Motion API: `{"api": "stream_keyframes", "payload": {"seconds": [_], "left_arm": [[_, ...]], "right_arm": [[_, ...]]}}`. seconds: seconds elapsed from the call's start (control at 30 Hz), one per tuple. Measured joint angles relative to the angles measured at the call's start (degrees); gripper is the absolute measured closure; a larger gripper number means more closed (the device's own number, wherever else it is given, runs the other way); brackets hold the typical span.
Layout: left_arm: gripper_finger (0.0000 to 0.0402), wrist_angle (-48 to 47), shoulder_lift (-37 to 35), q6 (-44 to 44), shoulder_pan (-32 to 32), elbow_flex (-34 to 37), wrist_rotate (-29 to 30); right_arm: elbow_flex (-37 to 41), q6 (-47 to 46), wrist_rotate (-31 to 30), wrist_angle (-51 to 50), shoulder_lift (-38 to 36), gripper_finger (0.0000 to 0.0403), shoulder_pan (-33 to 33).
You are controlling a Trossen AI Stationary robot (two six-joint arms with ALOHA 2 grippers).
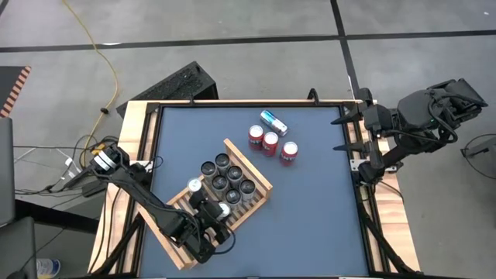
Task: Place canned beverage on shelf
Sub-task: Put the bottom blue soda can on the shelf aligned with the other blue soda can
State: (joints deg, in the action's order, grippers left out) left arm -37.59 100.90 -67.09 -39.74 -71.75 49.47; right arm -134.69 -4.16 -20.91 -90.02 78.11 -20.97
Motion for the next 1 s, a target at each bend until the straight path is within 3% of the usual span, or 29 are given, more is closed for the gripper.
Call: {"api": "stream_keyframes", "payload": {"seconds": [0.33, 0.6, 0.77, 1.0], "left_arm": [[0.0176, -1.93, 0.02, -8.71, -2.64, -1.46, 0.32], [0.0176, -17.37, -0.41, -19.0, -4.21, -4.97, 2.37], [0.0175, -21.67, -0.45, -24.02, -4.75, -5.4, 5.71], [0.0174, -27.85, -0.48, -30.17, -6.13, -5.38, 5.85]], "right_arm": [[0.0, 0.31, 0.0, 0.01, 0.0, 0.0133, 0.0], [0.0, 1.25, 0.0, 0.0, 0.0, 0.0133, 0.0], [0.0, 1.22, 0.0, 0.0, 0.0, 0.0133, 0.0], [0.0, 1.31, 0.0, 0.0, 0.0, 0.0133, 0.0]]}}
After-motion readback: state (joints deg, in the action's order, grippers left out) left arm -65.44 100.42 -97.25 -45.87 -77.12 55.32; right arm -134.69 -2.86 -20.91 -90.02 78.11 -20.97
